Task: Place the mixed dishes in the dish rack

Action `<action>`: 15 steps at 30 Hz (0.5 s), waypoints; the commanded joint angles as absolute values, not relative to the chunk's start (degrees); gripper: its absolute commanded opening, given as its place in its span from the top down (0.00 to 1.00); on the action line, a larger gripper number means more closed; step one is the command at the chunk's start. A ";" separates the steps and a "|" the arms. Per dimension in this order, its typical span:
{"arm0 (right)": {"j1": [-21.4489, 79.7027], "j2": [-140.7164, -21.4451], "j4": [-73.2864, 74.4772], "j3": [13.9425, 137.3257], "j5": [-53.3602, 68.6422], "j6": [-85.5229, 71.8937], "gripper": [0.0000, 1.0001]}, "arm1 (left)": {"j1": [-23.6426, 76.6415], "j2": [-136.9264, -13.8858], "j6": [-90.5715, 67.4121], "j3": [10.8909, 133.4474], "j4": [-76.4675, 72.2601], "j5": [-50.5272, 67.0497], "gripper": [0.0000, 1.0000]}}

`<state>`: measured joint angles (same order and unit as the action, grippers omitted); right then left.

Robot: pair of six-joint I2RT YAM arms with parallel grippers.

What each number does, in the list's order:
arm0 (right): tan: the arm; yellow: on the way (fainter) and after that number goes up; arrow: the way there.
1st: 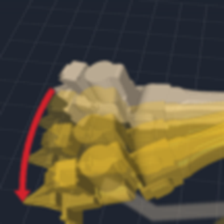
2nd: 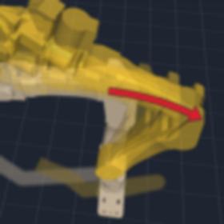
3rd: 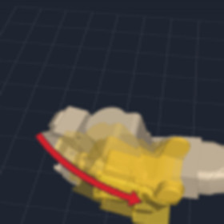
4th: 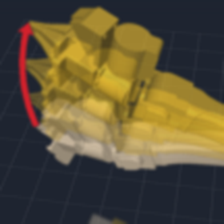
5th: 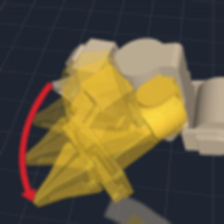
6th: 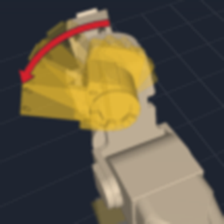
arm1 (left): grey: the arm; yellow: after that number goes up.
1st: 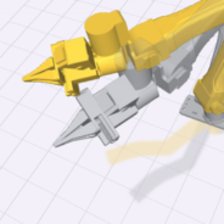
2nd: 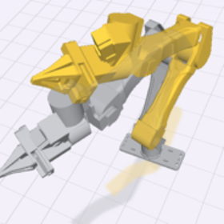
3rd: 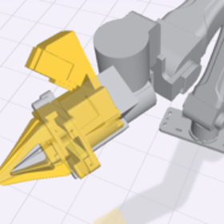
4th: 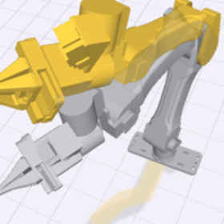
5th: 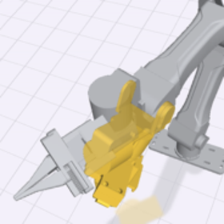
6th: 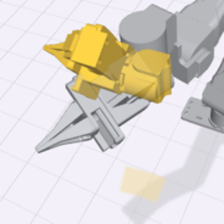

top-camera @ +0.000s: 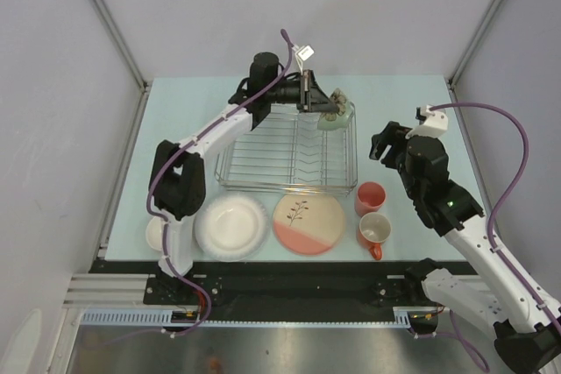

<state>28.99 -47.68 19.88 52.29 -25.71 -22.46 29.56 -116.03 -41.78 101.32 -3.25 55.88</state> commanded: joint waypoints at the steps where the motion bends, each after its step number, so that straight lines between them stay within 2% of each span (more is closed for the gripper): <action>1: 29.79 -47.37 19.95 52.38 -26.81 -23.20 0.29 | 29.88 -117.15 -56.07 104.06 -26.54 59.77 1.00; 15: 31.46 -48.16 21.44 53.52 -26.54 -23.99 0.31 | 30.06 -126.65 -59.50 104.67 -24.43 49.84 1.00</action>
